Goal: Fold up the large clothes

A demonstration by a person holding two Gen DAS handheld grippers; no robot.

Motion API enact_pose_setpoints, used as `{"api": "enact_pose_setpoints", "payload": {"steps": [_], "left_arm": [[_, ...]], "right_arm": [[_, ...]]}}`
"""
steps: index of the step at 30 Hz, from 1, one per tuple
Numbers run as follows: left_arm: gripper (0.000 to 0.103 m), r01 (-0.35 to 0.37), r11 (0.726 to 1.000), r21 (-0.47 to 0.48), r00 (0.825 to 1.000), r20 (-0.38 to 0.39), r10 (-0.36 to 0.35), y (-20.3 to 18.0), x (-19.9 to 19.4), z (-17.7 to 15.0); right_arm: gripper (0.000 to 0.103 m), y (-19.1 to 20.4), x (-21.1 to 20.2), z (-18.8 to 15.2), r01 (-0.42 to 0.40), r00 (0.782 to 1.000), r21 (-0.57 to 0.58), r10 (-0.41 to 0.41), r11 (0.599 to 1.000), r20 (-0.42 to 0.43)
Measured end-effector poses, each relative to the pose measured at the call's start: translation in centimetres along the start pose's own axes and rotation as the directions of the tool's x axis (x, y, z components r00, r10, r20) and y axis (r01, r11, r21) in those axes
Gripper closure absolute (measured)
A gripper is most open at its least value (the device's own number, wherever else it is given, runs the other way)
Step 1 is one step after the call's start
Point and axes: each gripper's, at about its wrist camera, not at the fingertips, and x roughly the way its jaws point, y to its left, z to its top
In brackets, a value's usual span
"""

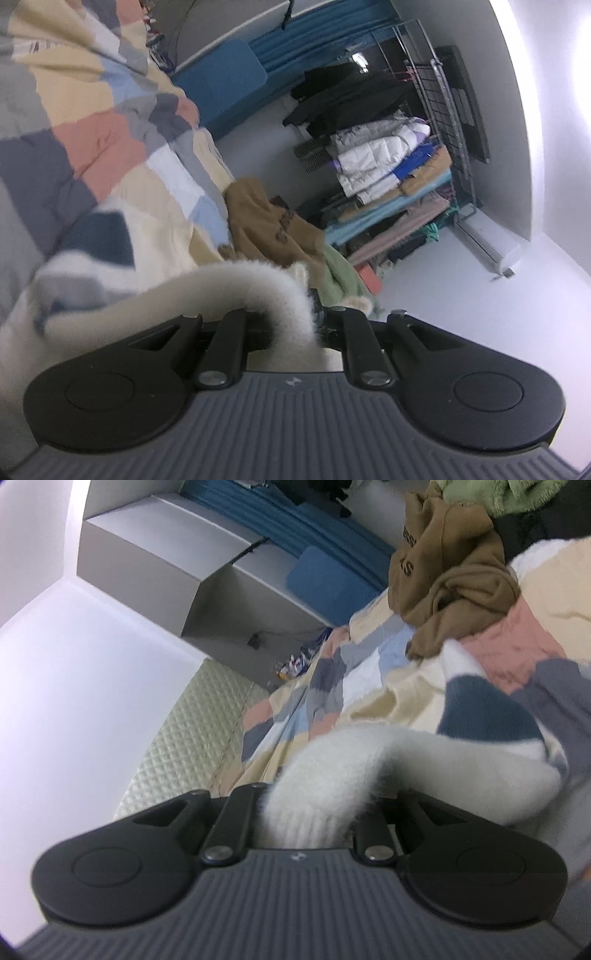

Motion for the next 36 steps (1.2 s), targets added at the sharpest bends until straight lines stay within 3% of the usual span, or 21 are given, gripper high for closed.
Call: {"api": "enact_pose_setpoints", "payload": {"steps": [8, 12, 18, 22, 25, 29, 36], "left_arm": [[0.088, -0.088, 0.993, 0.078, 0.996, 0.035, 0.086, -0.2, 10.1, 4.7], [0.088, -0.143, 0.988, 0.057, 0.990, 0.011, 0.143, 1.4, 14.9, 6.7], [0.087, -0.197, 0.974, 0.114, 0.980, -0.018, 0.200, 5.4, 20.9, 8.3], [0.087, -0.226, 0.973, 0.053, 0.972, -0.045, 0.229, 10.5, 24.3, 8.5], [0.087, -0.277, 0.961, 0.029, 0.956, -0.092, 0.278, 13.9, 27.2, 9.0], [0.087, -0.274, 0.960, -0.065, 0.956, -0.125, 0.265, 18.0, 30.5, 9.8], [0.087, -0.298, 0.951, -0.084, 0.947, -0.149, 0.283, 21.2, 33.8, 9.5]], "right_arm": [[0.082, -2.0, 5.9, 5.6, 0.059, 0.996, 0.074, -0.064, 0.995, 0.062], [0.082, -4.5, 9.7, 8.0, 0.100, 0.992, 0.129, -0.109, 0.987, 0.065], [0.082, -8.9, 14.7, 9.7, 0.130, 0.989, 0.197, -0.140, 0.972, 0.038], [0.082, -11.6, 18.0, 9.8, 0.155, 0.987, 0.203, -0.158, 0.967, -0.001], [0.082, -13.4, 20.5, 9.8, 0.191, 0.982, 0.191, -0.185, 0.963, -0.047], [0.081, -15.5, 22.5, 10.1, 0.214, 0.976, 0.216, -0.201, 0.953, -0.083], [0.081, -18.2, 24.3, 10.4, 0.230, 0.972, 0.254, -0.208, 0.939, -0.112]]}}
